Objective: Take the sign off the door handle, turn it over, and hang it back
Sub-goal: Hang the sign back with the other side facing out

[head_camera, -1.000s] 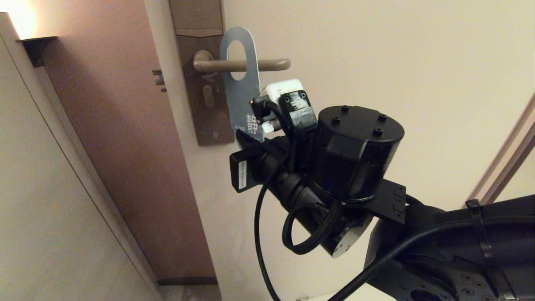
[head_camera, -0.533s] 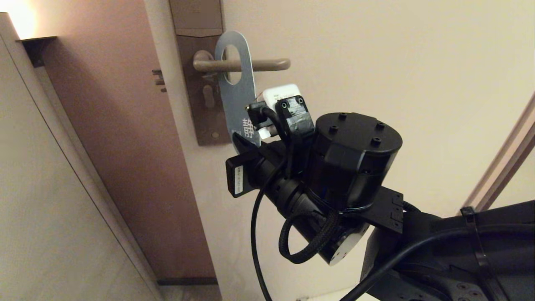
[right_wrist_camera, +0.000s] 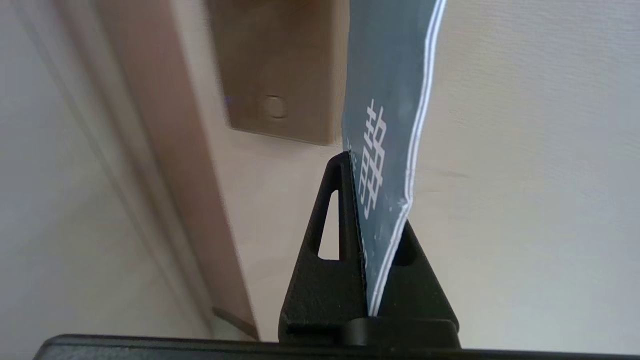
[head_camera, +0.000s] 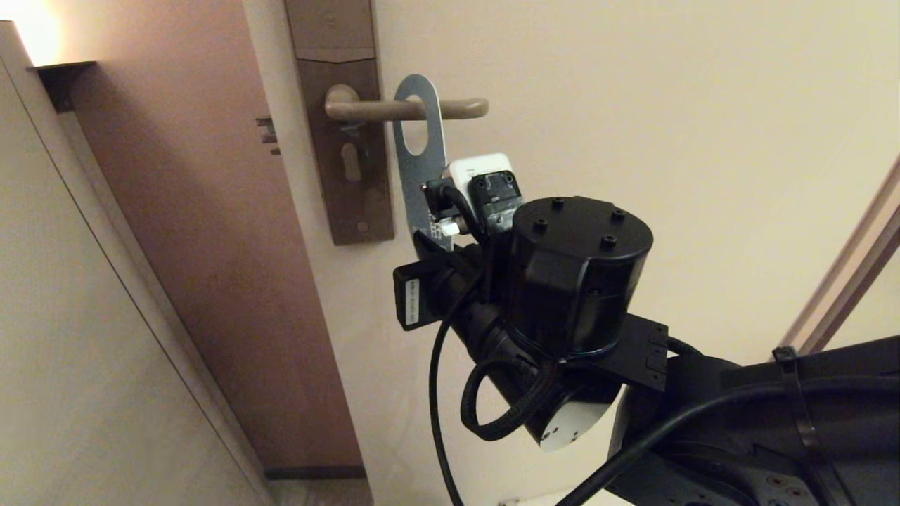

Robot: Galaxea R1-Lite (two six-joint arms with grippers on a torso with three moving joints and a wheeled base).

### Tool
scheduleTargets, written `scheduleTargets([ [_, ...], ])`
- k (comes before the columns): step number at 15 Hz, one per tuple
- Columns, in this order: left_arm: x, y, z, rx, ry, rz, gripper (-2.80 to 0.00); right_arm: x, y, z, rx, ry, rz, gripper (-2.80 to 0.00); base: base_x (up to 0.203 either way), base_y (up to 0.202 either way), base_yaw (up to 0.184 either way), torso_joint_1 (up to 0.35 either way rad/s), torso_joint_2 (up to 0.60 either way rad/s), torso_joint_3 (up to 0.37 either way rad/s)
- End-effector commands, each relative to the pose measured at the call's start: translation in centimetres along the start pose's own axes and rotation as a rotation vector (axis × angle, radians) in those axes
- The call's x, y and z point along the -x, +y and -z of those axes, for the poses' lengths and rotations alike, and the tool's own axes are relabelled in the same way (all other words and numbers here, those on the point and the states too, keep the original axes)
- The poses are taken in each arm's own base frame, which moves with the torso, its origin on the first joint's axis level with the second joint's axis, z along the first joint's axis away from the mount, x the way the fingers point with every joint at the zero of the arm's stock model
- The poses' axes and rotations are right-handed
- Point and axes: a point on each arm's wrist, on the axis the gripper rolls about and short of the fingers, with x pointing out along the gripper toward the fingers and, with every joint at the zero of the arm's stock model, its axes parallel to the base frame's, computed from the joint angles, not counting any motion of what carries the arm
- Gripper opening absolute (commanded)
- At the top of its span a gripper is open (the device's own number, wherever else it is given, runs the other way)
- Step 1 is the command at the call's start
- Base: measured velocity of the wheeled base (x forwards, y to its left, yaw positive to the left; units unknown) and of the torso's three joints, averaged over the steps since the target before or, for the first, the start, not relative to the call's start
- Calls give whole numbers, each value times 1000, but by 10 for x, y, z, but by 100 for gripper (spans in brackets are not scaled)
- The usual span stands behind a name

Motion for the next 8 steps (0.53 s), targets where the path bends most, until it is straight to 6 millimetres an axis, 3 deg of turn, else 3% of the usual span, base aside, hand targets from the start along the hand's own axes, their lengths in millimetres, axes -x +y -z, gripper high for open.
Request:
scheduleTargets([
  [1,0,0,0,0,2,1,-280,0,0,-1,-1,-3,23,-280,0,0,0,0,0,0],
  [4,0,0,0,0,2,1,-280,3,3,0,-1,-1,93,-280,0,0,0,0,0,0],
  [8,0,0,0,0,2,1,-280,12,21,-3,-20,-21,121,-280,0,0,0,0,0,0],
])
